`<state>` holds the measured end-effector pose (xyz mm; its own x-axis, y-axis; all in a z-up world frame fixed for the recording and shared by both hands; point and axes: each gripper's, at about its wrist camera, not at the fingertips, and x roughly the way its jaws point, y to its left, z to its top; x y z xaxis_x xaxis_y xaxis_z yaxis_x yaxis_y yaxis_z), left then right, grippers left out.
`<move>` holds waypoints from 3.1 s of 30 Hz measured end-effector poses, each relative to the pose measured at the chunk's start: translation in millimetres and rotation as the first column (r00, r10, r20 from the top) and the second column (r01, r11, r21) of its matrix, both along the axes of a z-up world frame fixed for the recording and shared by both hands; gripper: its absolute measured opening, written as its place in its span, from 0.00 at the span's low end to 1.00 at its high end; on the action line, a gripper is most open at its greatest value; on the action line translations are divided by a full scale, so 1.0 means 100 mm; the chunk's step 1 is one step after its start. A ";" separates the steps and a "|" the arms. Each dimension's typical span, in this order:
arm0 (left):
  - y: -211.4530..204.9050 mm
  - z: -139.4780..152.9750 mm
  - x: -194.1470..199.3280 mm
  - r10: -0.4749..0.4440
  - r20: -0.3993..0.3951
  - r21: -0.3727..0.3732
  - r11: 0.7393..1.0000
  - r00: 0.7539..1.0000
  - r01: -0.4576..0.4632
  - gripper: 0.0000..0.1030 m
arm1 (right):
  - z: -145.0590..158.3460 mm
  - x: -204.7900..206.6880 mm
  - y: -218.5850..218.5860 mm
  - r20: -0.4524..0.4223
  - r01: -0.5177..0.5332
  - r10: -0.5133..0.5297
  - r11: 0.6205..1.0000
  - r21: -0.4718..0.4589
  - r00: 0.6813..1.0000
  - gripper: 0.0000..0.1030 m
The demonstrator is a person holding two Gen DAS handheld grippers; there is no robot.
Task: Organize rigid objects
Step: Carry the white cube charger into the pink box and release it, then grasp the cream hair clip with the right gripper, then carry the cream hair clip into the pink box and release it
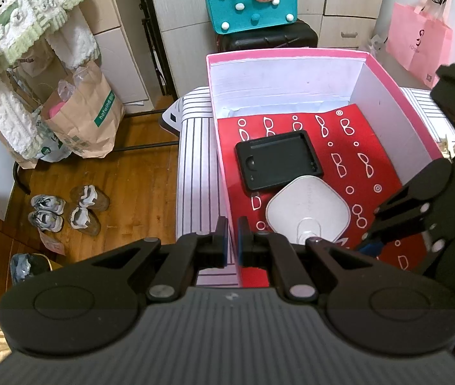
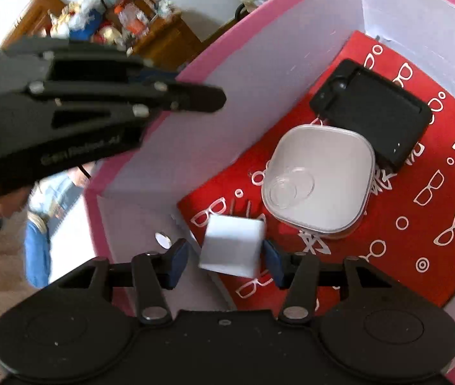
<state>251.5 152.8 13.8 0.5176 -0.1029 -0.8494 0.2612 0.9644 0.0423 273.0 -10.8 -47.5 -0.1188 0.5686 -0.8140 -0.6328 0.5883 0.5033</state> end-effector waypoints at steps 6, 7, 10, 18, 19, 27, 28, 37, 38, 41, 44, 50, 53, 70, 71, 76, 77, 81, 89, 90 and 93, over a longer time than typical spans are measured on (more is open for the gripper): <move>-0.02 -0.01 0.00 -0.003 0.003 0.005 1.000 1.000 0.003 0.05 | 0.48 -0.20 -0.50 0.137 0.035 -0.050 0.993 0.114 0.989 0.60; -0.03 -0.01 0.00 -0.003 0.003 0.003 1.000 1.000 0.003 0.05 | 0.56 -0.25 -0.62 0.169 0.047 -0.067 0.992 0.119 0.983 0.60; -0.02 -0.01 -0.01 -0.001 0.004 -0.002 1.000 1.000 0.001 0.05 | 0.72 -0.35 -0.97 0.260 0.107 -0.140 0.985 0.137 0.955 0.60; 0.01 -0.01 -0.01 0.012 0.008 -0.017 1.000 1.000 -0.012 0.05 | 0.75 -0.55 -1.99 0.384 0.264 -0.310 0.949 0.170 0.869 0.61; 0.01 -0.01 -0.01 0.013 0.010 -0.017 1.000 1.000 -0.013 0.05 | 0.71 -0.57 -2.12 0.392 0.295 -0.341 0.940 0.173 0.854 0.61; -0.03 -0.02 -0.02 0.025 0.016 0.004 1.000 1.000 -0.025 0.05 | 0.18 -0.68 -2.72 0.535 0.461 -0.427 0.884 0.077 0.729 0.61; -0.02 -0.02 -0.01 0.027 0.014 0.002 1.000 1.000 -0.027 0.05 | 0.11 -0.66 -2.77 0.538 0.483 -0.438 0.873 0.063 0.721 0.60; -0.04 -0.02 -0.01 0.048 0.011 0.005 0.999 0.999 -0.048 0.05 | -0.20 -0.60 -2.98 0.576 0.524 -0.443 0.851 0.030 0.687 0.60; -0.05 -0.02 -0.01 0.049 0.011 0.007 0.999 0.999 -0.049 0.05 | -0.22 -0.60 -2.97 0.586 0.515 -0.429 0.857 0.024 0.688 0.60; -0.06 -0.01 -0.03 0.054 0.018 0.012 0.998 0.998 -0.054 0.05 | -0.27 -0.58 -2.95 0.605 0.502 -0.405 0.865 0.010 0.686 0.60; -0.07 -0.02 -0.03 0.055 0.020 0.019 0.998 0.998 -0.056 0.05 | -0.32 -0.50 -2.96 0.617 0.511 -0.404 0.859 0.003 0.675 0.61; -0.07 -0.01 -0.02 0.058 0.014 0.017 0.998 0.998 -0.058 0.05 | -0.38 -0.44 -2.95 0.646 0.483 -0.371 0.875 0.004 0.667 0.63; -0.07 -0.01 -0.02 0.058 0.013 0.015 0.998 0.998 -0.058 0.05 | -0.38 -0.42 -2.91 0.662 0.466 -0.345 0.885 -0.008 0.666 0.63; -0.18 -0.01 -0.06 -0.006 0.046 0.109 0.994 0.999 0.001 0.04 | 0.03 -0.46 -2.76 0.684 0.504 -0.377 0.863 0.016 0.624 0.55; -0.18 0.00 -0.06 -0.008 0.046 0.110 0.994 0.999 0.003 0.04 | 0.09 -0.47 -2.73 0.686 0.497 -0.377 0.868 0.026 0.622 0.55; -0.19 -0.01 -0.06 -0.014 0.051 0.118 0.993 0.999 0.007 0.04 | 0.43 -0.56 -2.50 0.669 0.424 -0.385 0.898 0.114 0.636 0.55; -0.19 -0.01 -0.06 -0.013 0.051 0.118 0.993 0.999 0.006 0.04 | 0.48 -0.57 -2.45 0.661 0.409 -0.389 0.903 0.134 0.642 0.55; -0.21 -0.01 -0.08 -0.020 0.060 0.128 0.992 0.998 0.013 0.04 | 0.69 -0.61 -2.18 0.646 0.319 -0.375 0.924 0.209 0.664 0.55; -0.17 0.00 -0.08 -0.014 0.063 0.100 0.995 0.998 0.008 0.04 | 0.84 -0.44 -1.43 0.693 0.120 -0.199 0.980 0.161 0.693 0.55; -0.16 0.00 -0.08 -0.016 0.064 0.100 0.995 0.998 0.009 0.04 | 0.82 -0.39 -1.34 0.698 0.102 -0.171 0.985 0.140 0.695 0.55; -0.15 -0.01 -0.09 -0.023 0.066 0.101 0.995 0.998 0.016 0.04 | 0.72 -0.22 -1.04 0.714 0.042 -0.061 0.998 0.043 0.697 0.55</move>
